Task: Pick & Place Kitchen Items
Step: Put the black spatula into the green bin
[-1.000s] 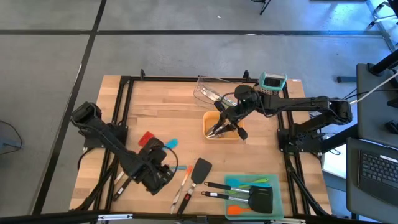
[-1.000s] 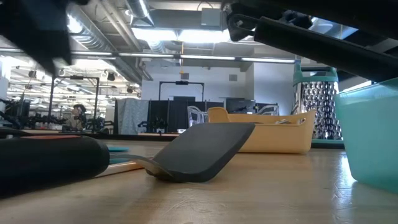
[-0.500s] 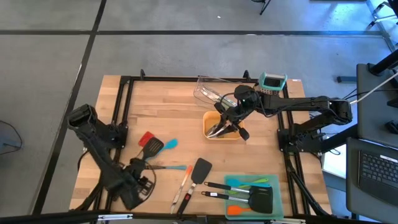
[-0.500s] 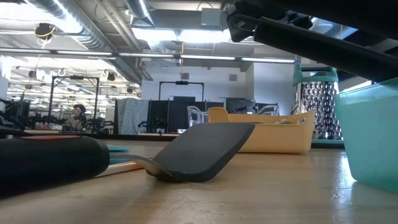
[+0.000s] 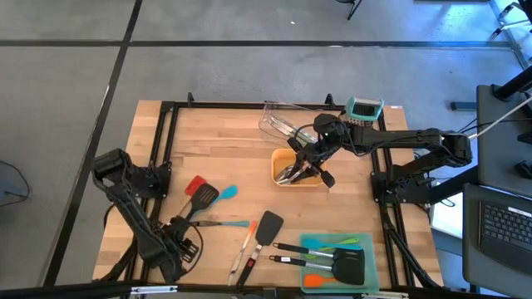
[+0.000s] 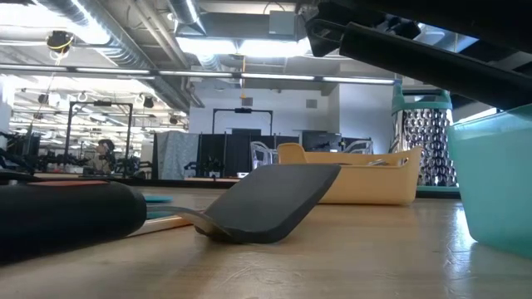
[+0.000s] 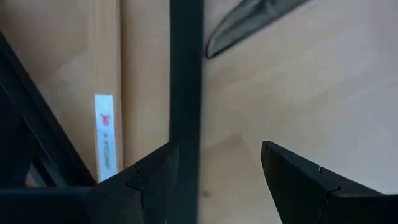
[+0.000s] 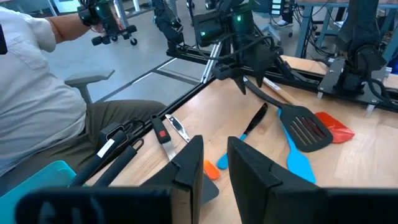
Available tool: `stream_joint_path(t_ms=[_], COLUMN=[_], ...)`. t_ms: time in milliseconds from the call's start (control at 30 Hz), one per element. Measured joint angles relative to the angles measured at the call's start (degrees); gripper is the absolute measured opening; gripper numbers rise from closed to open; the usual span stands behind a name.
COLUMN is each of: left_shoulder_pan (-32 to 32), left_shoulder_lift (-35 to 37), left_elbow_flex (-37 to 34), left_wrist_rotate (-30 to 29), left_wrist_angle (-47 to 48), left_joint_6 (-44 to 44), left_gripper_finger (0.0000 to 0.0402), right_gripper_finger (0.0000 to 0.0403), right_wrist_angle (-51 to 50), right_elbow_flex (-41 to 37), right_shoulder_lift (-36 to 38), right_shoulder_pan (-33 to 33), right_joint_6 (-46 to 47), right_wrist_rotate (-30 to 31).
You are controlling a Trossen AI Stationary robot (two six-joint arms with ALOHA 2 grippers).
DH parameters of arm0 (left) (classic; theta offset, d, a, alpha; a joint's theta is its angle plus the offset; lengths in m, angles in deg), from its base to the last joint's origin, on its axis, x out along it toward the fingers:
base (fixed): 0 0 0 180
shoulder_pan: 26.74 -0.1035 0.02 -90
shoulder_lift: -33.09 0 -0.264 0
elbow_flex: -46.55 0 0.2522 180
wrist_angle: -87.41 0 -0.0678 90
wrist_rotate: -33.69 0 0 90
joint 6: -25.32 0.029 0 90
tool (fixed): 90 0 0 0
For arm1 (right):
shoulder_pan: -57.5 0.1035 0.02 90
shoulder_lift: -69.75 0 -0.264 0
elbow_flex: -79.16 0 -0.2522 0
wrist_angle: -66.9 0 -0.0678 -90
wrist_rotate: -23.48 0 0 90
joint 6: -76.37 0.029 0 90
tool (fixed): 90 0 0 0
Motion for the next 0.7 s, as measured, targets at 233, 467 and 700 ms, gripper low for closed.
stream_joint_path(t_ms=[233,467,700], left_shoulder_pan=[0.1,0.1,0.1], left_shoulder_lift=[-3.6,-4.2,-4.3], left_elbow_flex=[-1.0,-2.5,-2.5], left_wrist_rotate=[-0.1,-0.3,-0.9], left_wrist_angle=[-0.5,-1.3,-0.5], left_joint_6=[0.3,0.6,2.3], left_gripper_finger=[0.0223,0.0223,0.0216], right_gripper_finger=[0.0075,0.0075,0.0075], right_wrist_angle=[-1.7,-2.2,-2.3], right_elbow_flex=[0.0,0.0,0.0], right_shoulder_lift=[0.0,0.0,0.0], right_shoulder_pan=[0.1,0.4,1.6], right_joint_6=[-0.1,-0.2,-0.4], right_wrist_rotate=[0.0,-0.9,-1.1])
